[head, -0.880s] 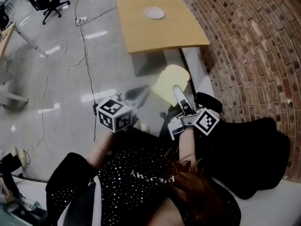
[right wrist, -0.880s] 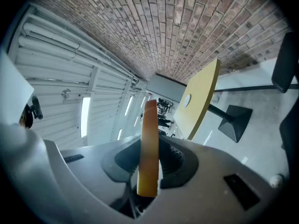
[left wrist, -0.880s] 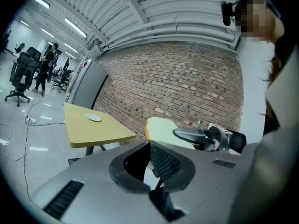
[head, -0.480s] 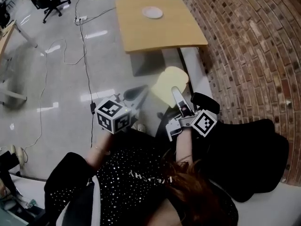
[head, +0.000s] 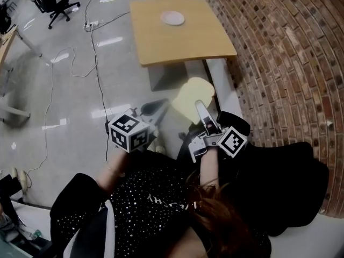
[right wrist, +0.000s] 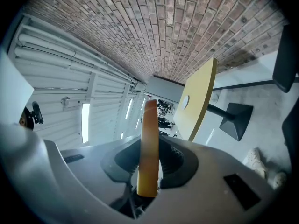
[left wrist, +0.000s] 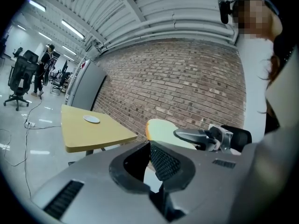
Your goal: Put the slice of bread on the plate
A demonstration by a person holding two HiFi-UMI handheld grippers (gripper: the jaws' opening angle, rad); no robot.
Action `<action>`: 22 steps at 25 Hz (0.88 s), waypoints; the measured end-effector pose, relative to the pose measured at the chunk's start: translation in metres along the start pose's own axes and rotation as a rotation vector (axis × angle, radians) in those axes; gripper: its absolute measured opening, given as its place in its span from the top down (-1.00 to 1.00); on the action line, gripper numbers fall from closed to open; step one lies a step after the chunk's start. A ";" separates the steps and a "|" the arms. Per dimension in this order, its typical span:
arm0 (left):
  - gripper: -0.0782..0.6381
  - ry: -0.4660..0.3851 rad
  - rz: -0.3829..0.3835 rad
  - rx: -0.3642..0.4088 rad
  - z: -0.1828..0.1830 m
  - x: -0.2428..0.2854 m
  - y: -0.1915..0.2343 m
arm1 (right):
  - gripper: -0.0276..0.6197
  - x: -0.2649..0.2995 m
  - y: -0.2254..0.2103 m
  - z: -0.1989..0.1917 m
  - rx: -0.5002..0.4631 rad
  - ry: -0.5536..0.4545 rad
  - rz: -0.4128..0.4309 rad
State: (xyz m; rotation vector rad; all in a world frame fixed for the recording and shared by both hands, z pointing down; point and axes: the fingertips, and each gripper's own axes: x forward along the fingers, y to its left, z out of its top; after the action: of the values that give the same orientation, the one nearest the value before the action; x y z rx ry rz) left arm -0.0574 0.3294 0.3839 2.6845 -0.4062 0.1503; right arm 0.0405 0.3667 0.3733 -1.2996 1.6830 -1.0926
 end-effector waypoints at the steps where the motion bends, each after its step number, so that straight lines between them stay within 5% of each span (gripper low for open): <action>1: 0.76 -0.002 0.004 0.000 0.002 0.002 0.004 | 0.63 0.003 -0.001 0.002 -0.001 0.004 -0.001; 22: 0.76 0.033 0.031 -0.042 0.049 0.091 0.101 | 0.63 0.108 -0.045 0.074 0.043 0.025 -0.048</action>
State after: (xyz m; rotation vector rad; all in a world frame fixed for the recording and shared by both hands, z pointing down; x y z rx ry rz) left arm 0.0006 0.1972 0.3939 2.6318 -0.4364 0.1928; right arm 0.0997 0.2422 0.3820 -1.3099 1.6449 -1.1720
